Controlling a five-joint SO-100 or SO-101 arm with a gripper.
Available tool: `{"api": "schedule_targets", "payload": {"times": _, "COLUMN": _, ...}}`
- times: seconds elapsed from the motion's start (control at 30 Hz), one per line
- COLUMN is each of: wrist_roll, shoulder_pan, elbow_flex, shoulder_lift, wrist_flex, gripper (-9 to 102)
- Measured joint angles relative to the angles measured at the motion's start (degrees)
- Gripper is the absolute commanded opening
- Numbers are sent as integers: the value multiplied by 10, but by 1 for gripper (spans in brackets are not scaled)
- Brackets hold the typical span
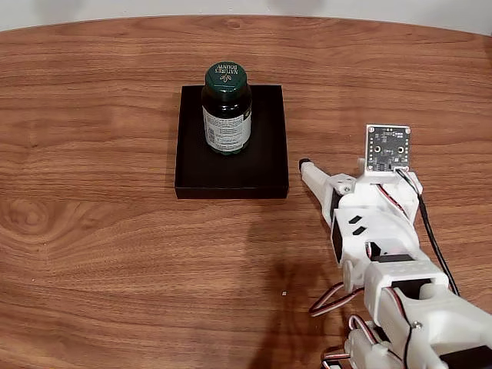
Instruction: Pick up the pill bottle and place it in the black box.
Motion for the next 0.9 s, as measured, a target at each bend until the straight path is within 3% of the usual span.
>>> {"api": "schedule_targets", "payload": {"times": 0.13, "wrist_roll": -23, "shoulder_pan": 12, "elbow_flex": 0, "shoulder_lift": 62, "wrist_flex": 104, "gripper": 24}}
{"api": "schedule_targets", "payload": {"times": 0.4, "wrist_roll": -102, "shoulder_pan": 29, "elbow_flex": 4, "shoulder_lift": 231, "wrist_flex": 391, "gripper": 18}}
{"api": "schedule_targets", "payload": {"times": 0.9, "wrist_roll": -211, "shoulder_pan": 36, "elbow_flex": 16, "shoulder_lift": 491, "wrist_flex": 754, "gripper": 4}}
